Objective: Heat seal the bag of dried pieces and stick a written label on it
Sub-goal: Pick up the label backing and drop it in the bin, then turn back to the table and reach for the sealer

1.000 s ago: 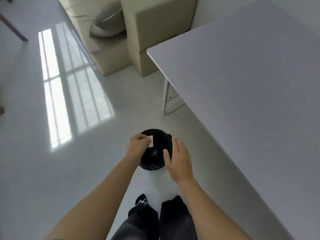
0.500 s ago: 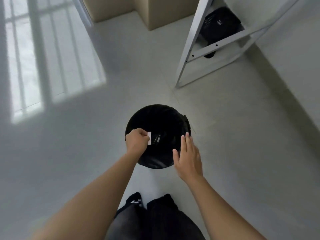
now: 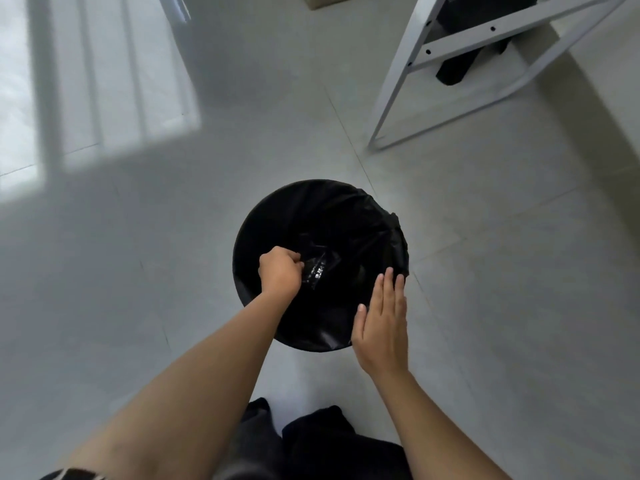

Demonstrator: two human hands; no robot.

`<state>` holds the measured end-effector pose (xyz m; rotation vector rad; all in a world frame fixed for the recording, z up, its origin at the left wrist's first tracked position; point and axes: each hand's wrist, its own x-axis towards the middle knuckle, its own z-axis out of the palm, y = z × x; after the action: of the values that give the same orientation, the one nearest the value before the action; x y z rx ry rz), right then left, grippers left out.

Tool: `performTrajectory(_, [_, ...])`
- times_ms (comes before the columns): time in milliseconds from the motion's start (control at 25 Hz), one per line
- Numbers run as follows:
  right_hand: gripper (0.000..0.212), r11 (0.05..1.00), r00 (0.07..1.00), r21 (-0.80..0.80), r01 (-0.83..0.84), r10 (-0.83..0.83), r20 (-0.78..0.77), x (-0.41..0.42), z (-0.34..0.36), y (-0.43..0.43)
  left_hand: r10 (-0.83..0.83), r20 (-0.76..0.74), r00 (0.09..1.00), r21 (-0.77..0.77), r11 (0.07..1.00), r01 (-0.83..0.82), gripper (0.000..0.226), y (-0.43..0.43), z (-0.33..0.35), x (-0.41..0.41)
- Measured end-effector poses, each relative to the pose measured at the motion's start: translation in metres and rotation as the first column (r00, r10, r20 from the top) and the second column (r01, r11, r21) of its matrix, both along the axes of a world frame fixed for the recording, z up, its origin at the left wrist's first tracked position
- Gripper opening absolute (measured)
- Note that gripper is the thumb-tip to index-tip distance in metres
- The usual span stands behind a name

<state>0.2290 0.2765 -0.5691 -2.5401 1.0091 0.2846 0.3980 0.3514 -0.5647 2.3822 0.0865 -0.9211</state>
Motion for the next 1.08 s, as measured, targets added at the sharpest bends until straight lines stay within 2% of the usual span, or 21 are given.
performTrajectory(160, [0.070,0.997,1.000,0.077,-0.008,0.009,-0.017,0.013,0.031,-0.003,-0.009,0.033,0.999,-0.016,1.000,0.009,0.023,0.001,0.047,0.005])
performTrajectory(280, [0.071,0.991,0.998,0.134,-0.005,-0.003,0.057,0.024,0.101,0.003,-0.006,0.053,0.999,-0.064,0.998,0.009,0.020,0.011,0.112,0.004])
performTrajectory(400, [0.063,0.983,0.986,0.184,0.026,-0.056,0.158,0.037,0.205,0.008,0.013,0.081,0.997,-0.173,0.985,0.001,0.018,0.019,0.209,-0.001])
performTrajectory(520, [0.060,0.981,0.951,0.187,0.046,-0.101,0.292,0.039,0.335,0.019,0.017,0.176,0.984,-0.309,0.950,0.039,0.022,0.022,0.342,-0.012])
performTrajectory(680, [0.051,0.961,0.836,0.184,0.204,-0.269,0.478,0.020,0.483,0.022,-0.058,0.292,0.955,-0.446,0.875,0.190,0.022,0.010,0.504,-0.042])
performTrajectory(880, [0.048,0.856,0.640,0.088,0.509,-0.446,0.625,-0.042,0.587,-0.035,-0.319,0.461,0.828,-0.461,0.711,0.531,0.030,-0.060,0.598,-0.095])
performTrajectory(1000, [0.049,0.757,0.573,-0.019,0.653,-0.478,0.666,-0.112,0.630,-0.080,-0.449,0.556,0.700,-0.447,0.548,0.707,0.034,-0.118,0.642,-0.151])
performTrajectory(1080, [0.050,0.675,0.525,-0.059,0.736,-0.513,0.679,-0.164,0.648,-0.101,-0.518,0.578,0.631,-0.482,0.407,0.776,0.032,-0.150,0.663,-0.196])
